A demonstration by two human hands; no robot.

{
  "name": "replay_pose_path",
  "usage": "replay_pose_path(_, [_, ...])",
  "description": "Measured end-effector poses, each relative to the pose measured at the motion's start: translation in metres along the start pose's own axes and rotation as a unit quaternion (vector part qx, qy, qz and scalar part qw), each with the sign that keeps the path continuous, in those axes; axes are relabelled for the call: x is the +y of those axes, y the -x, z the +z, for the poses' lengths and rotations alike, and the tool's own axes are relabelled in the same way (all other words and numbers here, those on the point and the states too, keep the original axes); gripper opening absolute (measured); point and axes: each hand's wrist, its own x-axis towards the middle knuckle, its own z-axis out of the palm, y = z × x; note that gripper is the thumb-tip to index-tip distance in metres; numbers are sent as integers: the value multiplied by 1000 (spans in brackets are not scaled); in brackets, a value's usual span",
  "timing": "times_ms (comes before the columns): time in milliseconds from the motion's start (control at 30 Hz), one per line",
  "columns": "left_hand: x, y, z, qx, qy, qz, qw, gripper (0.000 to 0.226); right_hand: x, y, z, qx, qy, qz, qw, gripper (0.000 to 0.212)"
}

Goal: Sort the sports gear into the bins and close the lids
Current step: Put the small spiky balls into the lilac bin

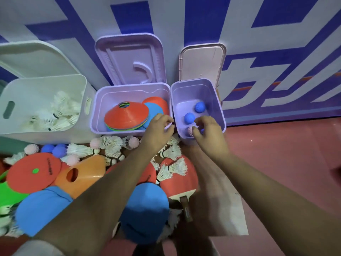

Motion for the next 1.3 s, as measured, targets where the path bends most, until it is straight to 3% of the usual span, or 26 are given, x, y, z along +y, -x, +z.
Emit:
replay_pose_path(100, [-5,48,-15,-24,9,-42,999,11,-11,37,4,-13,-18,-9,1000,4])
replay_pose_path(200, [-14,89,-15,-61,-32,-64,996,11,-4,72,21,-60,2,45,997,12])
replay_pose_path(433, [-34,118,14,-120,-248,-88,957,58,15,109,66,-127,41,178,975,36])
replay_pose_path(600, [-47,109,26,-143,-311,-110,933,63,14,110,82,-134,64,182,972,27])
replay_pose_path(667, [-54,107,33,-147,-319,-83,932,58,14,109,85,-120,74,179,974,23])
replay_pose_path(867, [-66,111,37,-69,-216,-6,974,36,16,117,79,-51,1,147,988,9])
replay_pose_path(1033, [-63,111,18,-35,-49,16,998,38,1,119,59,16,-75,98,992,6])
replay_pose_path(1133, [-49,108,-5,-53,24,15,998,36,-9,115,52,22,-61,52,997,16])
replay_pose_path(1300, [-48,102,-35,-57,53,36,996,56,-27,99,47,-25,0,-16,1000,6])
